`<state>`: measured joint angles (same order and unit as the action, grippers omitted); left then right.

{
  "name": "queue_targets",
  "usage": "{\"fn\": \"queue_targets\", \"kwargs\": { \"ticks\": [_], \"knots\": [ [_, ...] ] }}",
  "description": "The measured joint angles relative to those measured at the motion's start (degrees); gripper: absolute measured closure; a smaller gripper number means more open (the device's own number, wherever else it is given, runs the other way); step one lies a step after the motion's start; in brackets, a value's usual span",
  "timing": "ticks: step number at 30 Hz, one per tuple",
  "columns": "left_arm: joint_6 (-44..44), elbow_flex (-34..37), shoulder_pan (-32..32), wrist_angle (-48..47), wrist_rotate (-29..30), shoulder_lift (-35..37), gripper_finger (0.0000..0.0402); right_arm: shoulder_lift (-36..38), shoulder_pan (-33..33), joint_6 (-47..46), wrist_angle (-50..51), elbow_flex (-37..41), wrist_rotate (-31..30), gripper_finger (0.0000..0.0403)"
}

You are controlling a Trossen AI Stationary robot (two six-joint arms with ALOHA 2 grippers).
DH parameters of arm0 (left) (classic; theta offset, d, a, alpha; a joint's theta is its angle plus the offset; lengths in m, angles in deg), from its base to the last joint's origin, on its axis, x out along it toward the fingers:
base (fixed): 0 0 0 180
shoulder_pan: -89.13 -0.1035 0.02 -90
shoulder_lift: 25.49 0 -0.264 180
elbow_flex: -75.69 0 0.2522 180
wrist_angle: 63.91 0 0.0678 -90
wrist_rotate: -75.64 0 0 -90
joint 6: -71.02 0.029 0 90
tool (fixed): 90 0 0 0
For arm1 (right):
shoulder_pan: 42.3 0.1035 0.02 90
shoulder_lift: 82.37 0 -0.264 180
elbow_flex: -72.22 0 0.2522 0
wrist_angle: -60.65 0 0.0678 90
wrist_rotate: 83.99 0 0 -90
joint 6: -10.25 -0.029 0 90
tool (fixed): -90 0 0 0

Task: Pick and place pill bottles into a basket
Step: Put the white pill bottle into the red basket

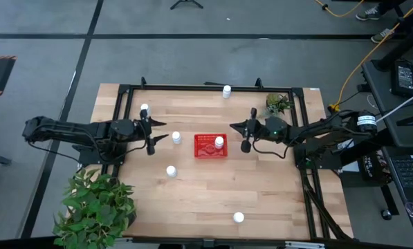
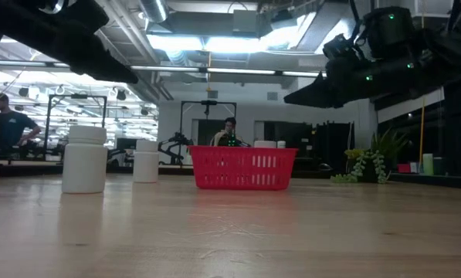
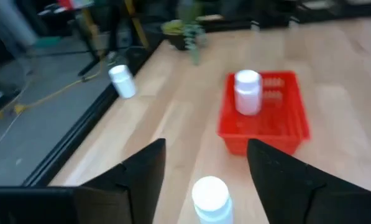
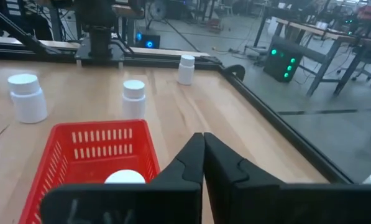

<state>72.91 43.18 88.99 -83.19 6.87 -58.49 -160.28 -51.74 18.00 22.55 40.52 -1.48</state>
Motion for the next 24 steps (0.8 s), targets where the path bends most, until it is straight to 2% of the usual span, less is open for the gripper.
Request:
{"fn": "queue_targets", "kwargs": {
  "ticks": [3, 12, 20, 24],
  "knots": [
    [-1.95, 0.0, -0.02, 2.84, 0.26, -1.75, 0.0187, 0.0, -0.72, -0.04, -0.23, 0.11, -0.01, 0.0397],
    [0.95, 0.0, 0.0, 9.31, 0.73, -11.8, 0.0189, 0.0, -2.03, -0.07, -0.13, 0.11, 0.03, 0.0397],
    [-4.28, 0.0, -0.01, 9.63, 0.02, -17.46, 0.0187, 0.0, -2.81, 1.53, -0.13, 0.11, 0.08, 0.04],
    [-8.81, 0.0, -1.11, 8.21, -1.4, -19.34, 0.0168, 0.0, -2.95, 1.54, -0.11, 0.11, 0.1, 0.0399]
  ]
}}
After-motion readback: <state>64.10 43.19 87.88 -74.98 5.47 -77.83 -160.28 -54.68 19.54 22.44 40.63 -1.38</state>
